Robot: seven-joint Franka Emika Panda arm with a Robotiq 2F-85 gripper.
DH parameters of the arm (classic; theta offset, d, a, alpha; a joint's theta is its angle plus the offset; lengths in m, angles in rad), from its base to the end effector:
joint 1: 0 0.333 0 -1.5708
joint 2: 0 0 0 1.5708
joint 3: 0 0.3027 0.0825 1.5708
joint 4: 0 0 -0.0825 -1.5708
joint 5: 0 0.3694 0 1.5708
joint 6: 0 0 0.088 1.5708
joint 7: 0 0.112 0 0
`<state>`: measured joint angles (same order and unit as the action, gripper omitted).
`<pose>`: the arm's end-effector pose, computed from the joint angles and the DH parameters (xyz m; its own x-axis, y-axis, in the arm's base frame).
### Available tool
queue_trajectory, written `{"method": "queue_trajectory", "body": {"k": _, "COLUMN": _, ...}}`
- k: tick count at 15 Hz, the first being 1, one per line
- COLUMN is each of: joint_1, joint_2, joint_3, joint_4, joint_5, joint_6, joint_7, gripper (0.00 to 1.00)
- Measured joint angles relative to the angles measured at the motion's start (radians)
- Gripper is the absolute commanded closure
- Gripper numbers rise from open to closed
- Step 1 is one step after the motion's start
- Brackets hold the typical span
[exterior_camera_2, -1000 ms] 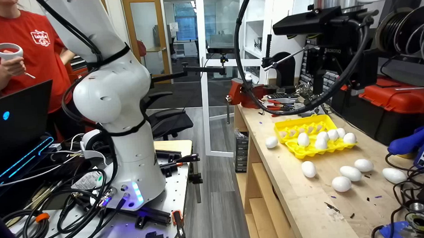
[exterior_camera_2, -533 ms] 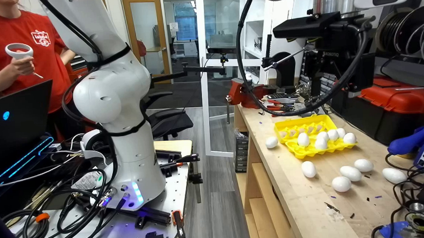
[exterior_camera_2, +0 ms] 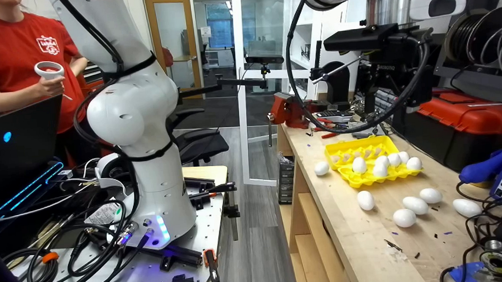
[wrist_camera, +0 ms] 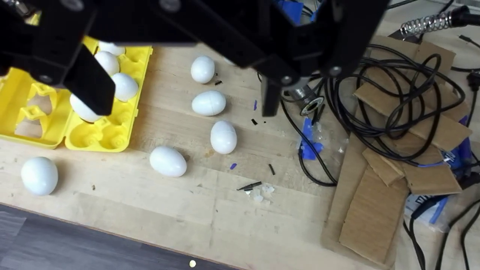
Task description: Pick an egg from the egg holder and put it on the workbench
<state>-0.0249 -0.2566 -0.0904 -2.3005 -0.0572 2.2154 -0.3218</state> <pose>0.4718 -0.0582 0.4560 0.9591 0.2389 0.1520 0.2290 -0.9701 0.0802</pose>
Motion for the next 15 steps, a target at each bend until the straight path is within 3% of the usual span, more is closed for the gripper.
{"method": "queue_trajectory", "body": {"k": 6, "joint_1": 0.014, "joint_2": 0.089, "joint_3": 0.071, "joint_4": 0.011, "joint_5": -0.005, "joint_6": 0.042, "joint_7": 0.075, "gripper": 0.0}}
{"method": "queue_trajectory", "body": {"k": 15, "joint_1": 0.058, "joint_2": 0.196, "joint_3": 0.167, "joint_4": 0.076, "joint_5": -0.073, "joint_6": 0.04, "joint_7": 0.293, "gripper": 0.0}}
